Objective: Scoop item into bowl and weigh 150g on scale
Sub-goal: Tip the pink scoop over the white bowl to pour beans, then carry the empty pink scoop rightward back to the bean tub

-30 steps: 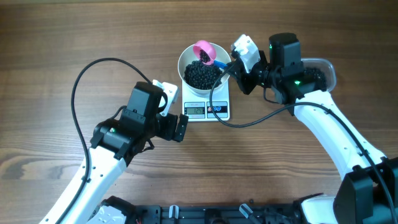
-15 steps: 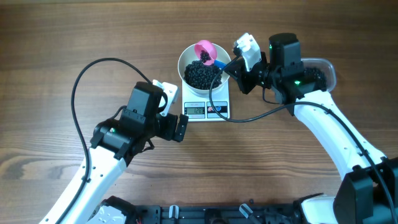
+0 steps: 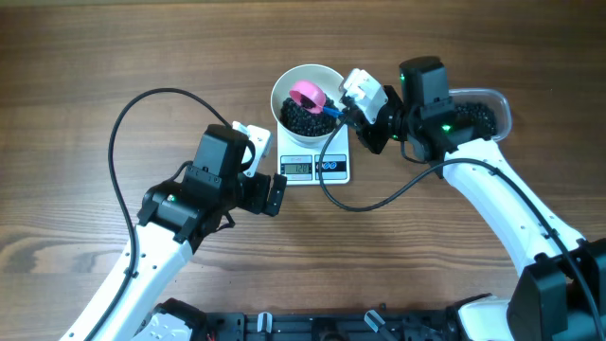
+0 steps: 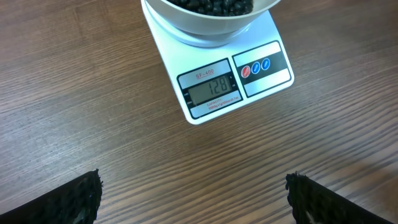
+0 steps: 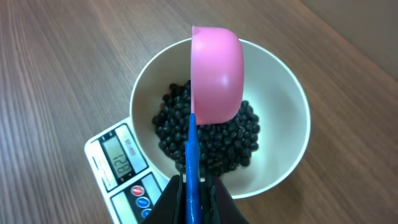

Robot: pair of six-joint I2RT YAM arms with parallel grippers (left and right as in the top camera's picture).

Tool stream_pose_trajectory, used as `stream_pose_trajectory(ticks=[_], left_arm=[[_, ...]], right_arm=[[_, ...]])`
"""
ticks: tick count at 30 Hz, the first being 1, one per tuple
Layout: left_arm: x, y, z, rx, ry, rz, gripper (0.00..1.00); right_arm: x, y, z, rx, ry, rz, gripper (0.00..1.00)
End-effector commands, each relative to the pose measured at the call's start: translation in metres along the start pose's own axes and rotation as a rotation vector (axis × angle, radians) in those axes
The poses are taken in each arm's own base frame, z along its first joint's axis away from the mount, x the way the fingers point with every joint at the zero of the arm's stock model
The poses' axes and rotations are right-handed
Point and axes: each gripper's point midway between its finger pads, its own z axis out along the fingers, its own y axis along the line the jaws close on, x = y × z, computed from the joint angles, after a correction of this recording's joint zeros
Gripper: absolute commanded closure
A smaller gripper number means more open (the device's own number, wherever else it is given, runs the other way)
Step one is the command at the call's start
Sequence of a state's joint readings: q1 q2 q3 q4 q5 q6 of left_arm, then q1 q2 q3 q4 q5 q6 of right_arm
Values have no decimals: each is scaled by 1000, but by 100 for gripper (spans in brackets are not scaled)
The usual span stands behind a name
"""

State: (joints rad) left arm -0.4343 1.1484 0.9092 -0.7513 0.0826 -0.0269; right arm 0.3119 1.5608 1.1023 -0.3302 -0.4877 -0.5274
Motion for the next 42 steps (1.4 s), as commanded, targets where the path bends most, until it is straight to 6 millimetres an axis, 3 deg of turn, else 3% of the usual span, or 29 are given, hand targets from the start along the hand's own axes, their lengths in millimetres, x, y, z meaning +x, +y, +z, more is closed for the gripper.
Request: stream_pose_trajectory(ticks=[1,11,14,19,25,32,37,42], left_arm=[[2,3,2,-9,6,8,0],[2,3,2,-9,6,8,0],[2,3,2,-9,6,8,0],[2,3,2,-9,6,8,0],[2,3,2,-9,7,8,0],[2,3,2,-9,6,8,0],[2,3,2,-9,6,8,0],[2,3,2,-9,6,8,0]], right_arm=[[-4,-7,4,26,-19,116,96],[-17,-14,3,45,-74,277,96],[-16,-13,3,43,-69,250,96],[1,-5,4,25,7,-32,96],[-2,-10,4,52,3,-35,96],[-28,-22,1,91,-109,87,96],[-11,-30,2,154,-13,-125,96],[-16,-28,0,143,-43,-31,96]])
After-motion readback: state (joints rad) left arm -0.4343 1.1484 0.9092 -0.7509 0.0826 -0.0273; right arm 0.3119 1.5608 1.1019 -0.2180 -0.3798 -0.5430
